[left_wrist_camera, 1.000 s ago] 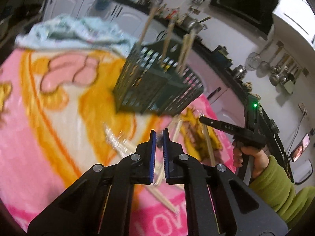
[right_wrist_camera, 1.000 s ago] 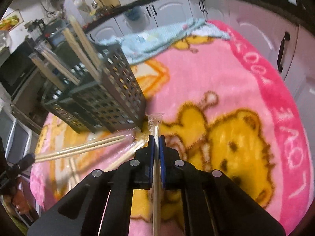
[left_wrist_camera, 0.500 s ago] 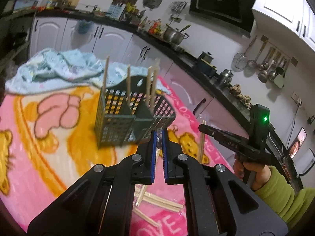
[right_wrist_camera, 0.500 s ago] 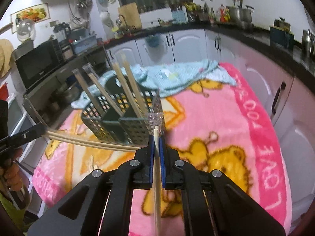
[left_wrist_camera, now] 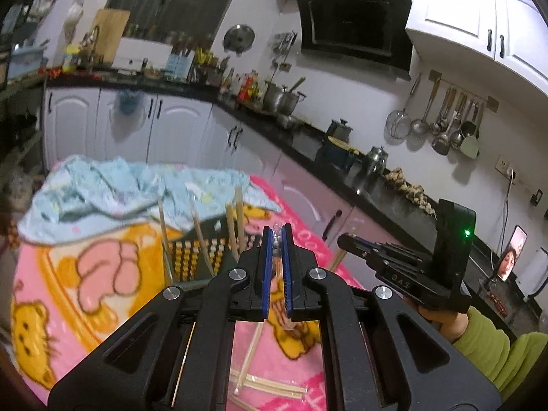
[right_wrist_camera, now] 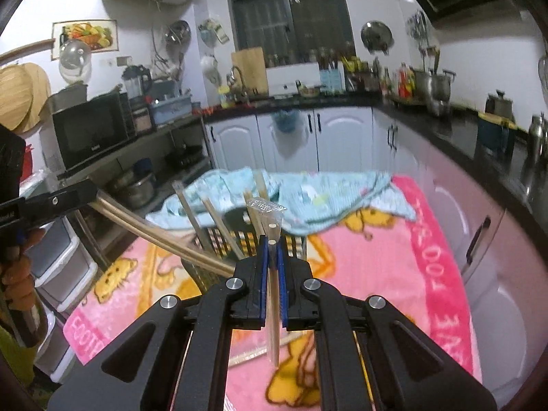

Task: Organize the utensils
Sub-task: 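Lift the chopstick with the right gripper up over the green caddy, then lower the chopstick into a caddy slot with the right gripper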

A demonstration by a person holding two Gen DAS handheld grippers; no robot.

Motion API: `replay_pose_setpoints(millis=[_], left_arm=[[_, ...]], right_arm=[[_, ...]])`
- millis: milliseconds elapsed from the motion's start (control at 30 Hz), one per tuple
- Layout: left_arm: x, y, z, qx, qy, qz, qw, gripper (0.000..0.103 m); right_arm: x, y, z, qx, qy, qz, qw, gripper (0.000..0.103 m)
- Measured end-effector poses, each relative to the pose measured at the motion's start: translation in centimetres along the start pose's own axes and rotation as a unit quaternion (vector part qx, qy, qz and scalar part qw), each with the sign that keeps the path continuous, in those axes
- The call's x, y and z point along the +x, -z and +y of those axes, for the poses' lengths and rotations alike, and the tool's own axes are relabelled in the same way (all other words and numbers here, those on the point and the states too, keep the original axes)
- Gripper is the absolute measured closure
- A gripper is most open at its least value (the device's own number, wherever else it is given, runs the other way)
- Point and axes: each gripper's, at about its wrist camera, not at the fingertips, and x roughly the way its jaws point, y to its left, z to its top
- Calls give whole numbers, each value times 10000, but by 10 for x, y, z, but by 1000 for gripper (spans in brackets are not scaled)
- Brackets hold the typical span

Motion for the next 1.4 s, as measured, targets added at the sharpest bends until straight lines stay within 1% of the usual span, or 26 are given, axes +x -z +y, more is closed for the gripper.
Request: replay_pose_setpoints(millis=[300, 600, 867, 1000, 1200, 1400], left_arm=[[-27, -43, -9, 347, -315, -369, 9982, 100], [-26, -63, -5, 489, -620, -434, 9959, 100], [-16, -70, 7, 400, -761, -416, 9954, 100], [-8, -70, 12, 359, -771, -358, 9957, 100], [9, -63, 17, 270, -754, -235, 9965, 100], [23, -55, 20, 235, -732, -124, 9970, 100]], right_arm=[[-21, -42, 7, -145, -15, -576, 9982, 98], [-30, -75, 9, -270, 50, -1036, 9942, 98], [-36, -101, 14, -440, 71, -1440, 9886, 98], [-36, -112, 15, -461, 68, -1600, 9860, 98], [-27, -116, 11, -408, 56, -1631, 9857, 98], [-16, -108, 12, -449, 72, -1552, 9868, 98]])
